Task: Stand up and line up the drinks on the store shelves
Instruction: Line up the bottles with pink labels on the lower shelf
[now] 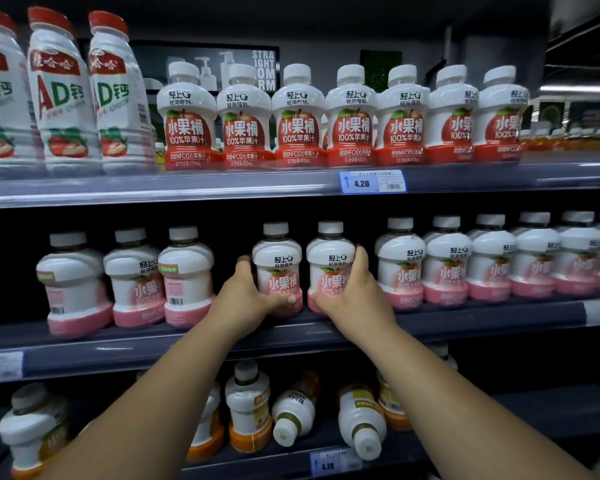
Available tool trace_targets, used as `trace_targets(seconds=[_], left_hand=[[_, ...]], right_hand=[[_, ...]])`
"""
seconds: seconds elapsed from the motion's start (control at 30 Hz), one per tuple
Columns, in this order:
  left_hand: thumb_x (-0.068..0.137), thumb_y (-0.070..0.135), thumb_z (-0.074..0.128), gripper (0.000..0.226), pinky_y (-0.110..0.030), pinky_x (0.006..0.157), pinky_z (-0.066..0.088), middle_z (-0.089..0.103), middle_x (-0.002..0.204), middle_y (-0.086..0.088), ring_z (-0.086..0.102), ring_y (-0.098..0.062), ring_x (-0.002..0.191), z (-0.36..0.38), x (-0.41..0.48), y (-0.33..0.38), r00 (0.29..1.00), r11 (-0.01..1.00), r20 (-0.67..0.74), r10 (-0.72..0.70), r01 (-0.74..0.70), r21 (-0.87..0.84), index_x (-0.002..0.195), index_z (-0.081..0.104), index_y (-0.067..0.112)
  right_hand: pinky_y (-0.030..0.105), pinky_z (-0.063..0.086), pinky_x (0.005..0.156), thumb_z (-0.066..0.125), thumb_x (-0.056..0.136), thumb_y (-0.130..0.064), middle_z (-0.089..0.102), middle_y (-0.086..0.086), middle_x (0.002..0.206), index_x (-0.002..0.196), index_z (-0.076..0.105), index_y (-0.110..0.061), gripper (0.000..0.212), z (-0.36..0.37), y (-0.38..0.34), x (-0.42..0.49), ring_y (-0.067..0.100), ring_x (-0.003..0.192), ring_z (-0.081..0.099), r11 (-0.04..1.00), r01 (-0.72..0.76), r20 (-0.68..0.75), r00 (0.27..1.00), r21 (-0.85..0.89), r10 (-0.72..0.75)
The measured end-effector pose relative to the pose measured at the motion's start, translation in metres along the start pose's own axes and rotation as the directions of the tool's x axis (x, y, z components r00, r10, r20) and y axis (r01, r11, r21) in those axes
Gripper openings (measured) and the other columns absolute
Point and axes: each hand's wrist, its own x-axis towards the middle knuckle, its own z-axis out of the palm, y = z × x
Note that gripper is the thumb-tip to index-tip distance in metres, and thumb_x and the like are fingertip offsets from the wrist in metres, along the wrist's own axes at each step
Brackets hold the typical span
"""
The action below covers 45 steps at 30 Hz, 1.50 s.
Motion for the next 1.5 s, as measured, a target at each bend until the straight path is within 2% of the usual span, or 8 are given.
trace_targets(seconds=[0.13, 0.43, 0.63, 0.83, 0.97, 1.07, 1.2, 1.5], left_hand=[[0.057, 0.047, 0.091, 0.077, -0.035, 0.085, 0.051, 0.065, 0.108, 0.001, 0.064, -0.018, 0.097, 0.002, -0.002, 0.006, 1.000, 1.000, 0.016, 0.013, -0.013, 0.007, 0.111, 0.042, 0.021], [0.058, 0.035, 0.094, 0.076, -0.017, 0.069, 0.041, 0.058, 0.095, 0.014, 0.056, -0.001, 0.082, 0.006, 0.000, 0.025, 0.995, 1.000, 0.097, 0.014, -0.012, -0.015, 0.113, 0.042, 0.024], [0.057, 0.037, 0.094, 0.077, -0.026, 0.081, 0.046, 0.063, 0.104, 0.007, 0.062, -0.012, 0.094, 0.018, 0.003, 0.030, 0.994, 1.000, 0.107, 0.019, -0.018, -0.017, 0.112, 0.042, 0.025], [0.058, 0.038, 0.093, 0.078, -0.024, 0.078, 0.046, 0.062, 0.102, 0.009, 0.062, -0.011, 0.093, 0.023, 0.003, 0.034, 0.994, 1.000, 0.112, 0.015, -0.013, -0.019, 0.113, 0.041, 0.024], [0.061, 0.038, 0.091, 0.079, -0.014, 0.071, 0.043, 0.061, 0.102, 0.015, 0.060, 0.001, 0.091, 0.020, -0.001, 0.031, 0.987, 0.997, 0.153, 0.046, -0.036, -0.065, 0.120, 0.039, 0.027], [0.064, 0.036, 0.090, 0.081, -0.017, 0.081, 0.044, 0.063, 0.114, 0.010, 0.061, -0.008, 0.107, 0.014, -0.004, 0.026, 0.987, 0.994, 0.140, 0.084, -0.074, -0.075, 0.129, 0.042, 0.025], [0.067, 0.039, 0.088, 0.100, -0.024, 0.100, 0.038, 0.052, 0.143, 0.000, 0.049, -0.013, 0.128, -0.003, -0.011, 0.023, 0.989, 0.990, 0.044, 0.142, -0.140, -0.030, 0.149, 0.033, 0.022], [0.077, 0.036, 0.081, 0.080, -0.032, 0.103, 0.043, 0.049, 0.139, 0.003, 0.048, -0.010, 0.125, -0.045, -0.043, 0.008, 0.980, 0.982, -0.067, 0.187, -0.185, 0.039, 0.145, 0.038, 0.031]], right_hand=[[0.038, 0.047, 0.090, 0.070, 0.081, -0.051, 0.046, 0.016, 0.147, 0.157, 0.000, -0.011, 0.111, -0.001, 0.001, -0.003, 0.036, 0.124, 0.054, 0.999, 0.029, -0.005, 1.000, -0.025, -0.029], [0.037, 0.047, 0.091, 0.066, 0.089, -0.048, 0.044, 0.014, 0.149, 0.157, -0.008, -0.010, 0.108, -0.019, 0.006, -0.004, 0.033, 0.125, 0.053, 0.996, 0.013, 0.043, 0.999, -0.090, -0.009], [0.038, 0.041, 0.104, 0.061, 0.092, -0.049, 0.022, 0.010, 0.161, 0.159, 0.003, -0.010, 0.096, -0.037, 0.012, -0.010, 0.028, 0.140, 0.035, 0.981, 0.074, -0.035, 0.996, -0.177, -0.081], [0.034, 0.044, 0.092, 0.063, 0.089, -0.043, 0.040, 0.006, 0.137, 0.155, 0.023, -0.015, 0.082, -0.037, 0.019, -0.019, 0.025, 0.122, 0.045, 0.963, 0.143, -0.142, 0.974, -0.227, -0.177], [0.042, 0.047, 0.092, 0.074, 0.077, -0.037, 0.050, 0.007, 0.126, 0.142, 0.045, -0.015, 0.074, -0.029, 0.020, -0.021, 0.029, 0.114, 0.049, 0.949, 0.208, -0.244, 0.933, -0.236, -0.265], [0.045, 0.045, 0.100, 0.074, 0.076, -0.037, 0.051, 0.006, 0.129, 0.136, 0.050, -0.017, 0.068, -0.026, 0.013, -0.023, 0.028, 0.119, 0.046, 0.936, 0.283, -0.274, 0.902, -0.210, -0.334], [0.044, 0.044, 0.104, 0.060, 0.078, -0.041, 0.051, 0.007, 0.132, 0.135, 0.052, -0.016, 0.063, -0.022, -0.003, -0.026, 0.028, 0.124, 0.046, 0.925, 0.342, -0.268, 0.887, -0.169, -0.377], [0.042, 0.041, 0.108, 0.067, 0.077, -0.034, 0.052, 0.006, 0.137, 0.129, 0.060, -0.017, 0.055, -0.005, -0.040, -0.035, 0.027, 0.130, 0.045, 0.900, 0.434, -0.192, 0.881, -0.039, -0.433]])
